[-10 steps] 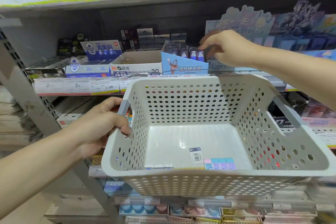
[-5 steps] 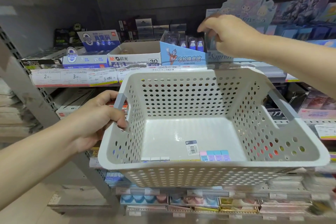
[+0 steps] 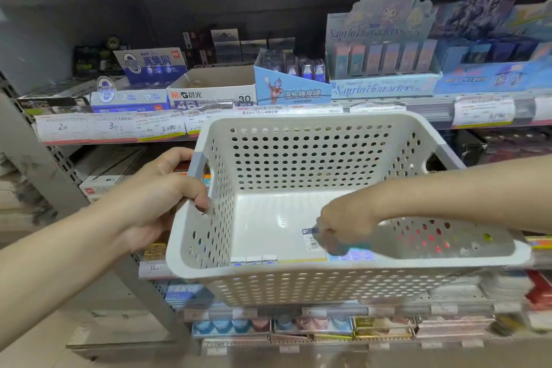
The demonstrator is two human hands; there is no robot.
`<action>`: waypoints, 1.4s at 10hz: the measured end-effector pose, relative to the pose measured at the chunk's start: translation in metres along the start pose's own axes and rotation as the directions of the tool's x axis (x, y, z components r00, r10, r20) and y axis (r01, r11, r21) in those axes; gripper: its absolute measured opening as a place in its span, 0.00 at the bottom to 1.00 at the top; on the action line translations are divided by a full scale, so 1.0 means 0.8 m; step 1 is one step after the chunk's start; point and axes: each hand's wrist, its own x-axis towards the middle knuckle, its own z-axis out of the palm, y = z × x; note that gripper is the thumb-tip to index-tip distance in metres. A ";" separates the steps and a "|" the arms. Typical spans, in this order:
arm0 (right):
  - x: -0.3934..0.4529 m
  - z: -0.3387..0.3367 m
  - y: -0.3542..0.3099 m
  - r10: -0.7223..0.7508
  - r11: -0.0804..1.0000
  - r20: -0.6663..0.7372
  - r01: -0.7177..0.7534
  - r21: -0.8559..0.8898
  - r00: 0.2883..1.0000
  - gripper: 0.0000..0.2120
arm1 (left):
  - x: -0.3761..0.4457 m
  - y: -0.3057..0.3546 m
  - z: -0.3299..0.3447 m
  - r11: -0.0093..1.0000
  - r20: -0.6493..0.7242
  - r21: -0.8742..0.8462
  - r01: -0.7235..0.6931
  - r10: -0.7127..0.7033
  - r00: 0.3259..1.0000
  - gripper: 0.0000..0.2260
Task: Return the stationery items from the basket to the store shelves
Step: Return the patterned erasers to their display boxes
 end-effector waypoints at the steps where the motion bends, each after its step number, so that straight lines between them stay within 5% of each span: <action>1: 0.009 0.008 -0.001 -0.015 0.999 0.057 0.018 -0.048 0.998 0.16 | -0.002 -0.001 -0.004 1.000 0.012 0.008 -0.005 0.005 1.000 0.21; 3: 0.005 0.017 -0.019 -0.002 0.997 0.139 0.012 -0.074 0.990 0.14 | -0.006 0.000 -0.014 1.000 0.033 0.023 -0.001 0.000 0.999 0.21; 5: -0.011 0.016 -0.035 0.000 0.990 -0.004 0.000 -0.143 1.000 0.14 | -0.014 0.004 -0.025 1.000 0.055 0.028 0.000 -0.002 0.998 0.21; 7: -0.023 0.014 -0.042 0.079 0.993 -0.099 -0.069 0.096 0.992 0.05 | -0.019 0.007 -0.031 0.996 0.092 0.085 0.001 -0.009 0.996 0.21; 12: -0.011 0.014 -0.005 0.000 0.870 0.070 -0.034 0.491 0.998 0.12 | -0.021 0.015 -0.008 0.996 0.076 0.079 0.031 -0.037 0.996 0.21; 14: -0.020 0.007 0.032 -0.002 0.893 0.063 -0.026 0.449 0.998 0.08 | -0.019 0.026 0.026 0.999 0.039 0.034 0.020 -0.021 0.999 0.21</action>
